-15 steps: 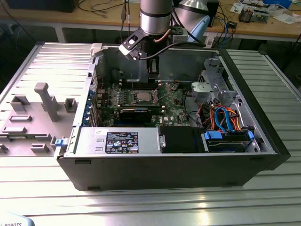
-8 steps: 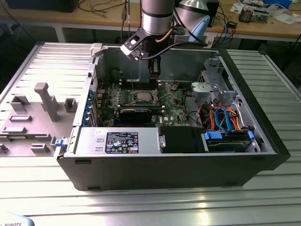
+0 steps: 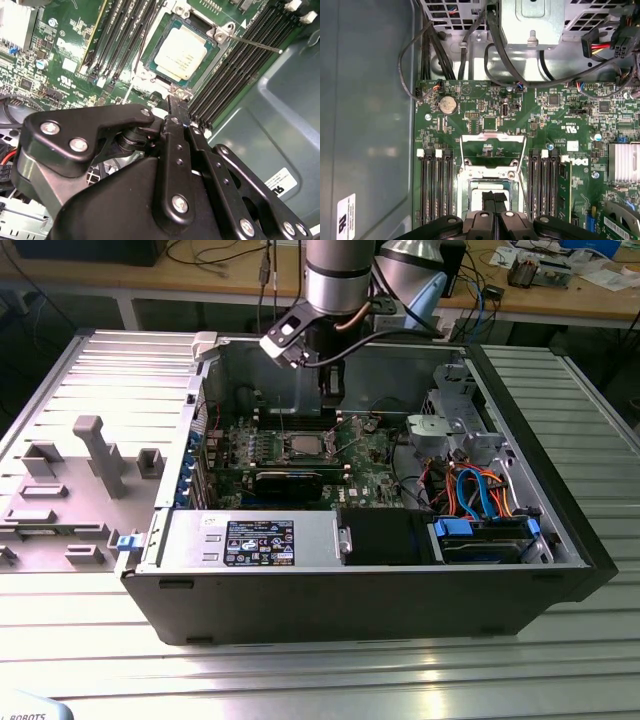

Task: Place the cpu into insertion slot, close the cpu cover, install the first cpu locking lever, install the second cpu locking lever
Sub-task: 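Close the cpu cover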

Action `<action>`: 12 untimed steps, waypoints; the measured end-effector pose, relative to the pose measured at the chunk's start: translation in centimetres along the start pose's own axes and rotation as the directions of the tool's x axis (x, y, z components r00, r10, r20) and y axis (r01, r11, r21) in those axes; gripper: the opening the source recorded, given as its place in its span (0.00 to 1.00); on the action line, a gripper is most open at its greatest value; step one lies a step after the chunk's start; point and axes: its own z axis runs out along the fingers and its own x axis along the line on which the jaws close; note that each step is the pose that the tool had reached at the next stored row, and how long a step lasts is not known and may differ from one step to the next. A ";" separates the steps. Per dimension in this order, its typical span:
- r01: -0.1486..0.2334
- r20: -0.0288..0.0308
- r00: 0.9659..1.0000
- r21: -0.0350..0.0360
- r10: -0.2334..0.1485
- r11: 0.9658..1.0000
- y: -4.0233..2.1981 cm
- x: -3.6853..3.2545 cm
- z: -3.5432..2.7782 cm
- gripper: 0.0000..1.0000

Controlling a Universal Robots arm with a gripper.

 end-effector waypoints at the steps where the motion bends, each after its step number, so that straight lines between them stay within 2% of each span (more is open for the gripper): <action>1: 0.000 0.000 1.000 0.000 0.000 1.000 0.05 0.00 0.09 0.11; 4: 0.000 0.000 1.000 0.000 0.000 1.000 0.45 -0.01 0.19 0.11; 6: 0.000 0.000 1.000 0.000 0.000 1.000 1.15 -0.02 0.28 0.11; 8: 0.000 0.000 1.000 0.000 0.000 1.000 1.95 -0.03 0.37 0.11; 10: 0.000 0.001 1.000 0.000 0.000 1.000 3.29 -0.05 0.48 0.11; 12: 0.000 0.003 1.000 0.000 0.000 1.000 4.14 -0.05 0.54 0.11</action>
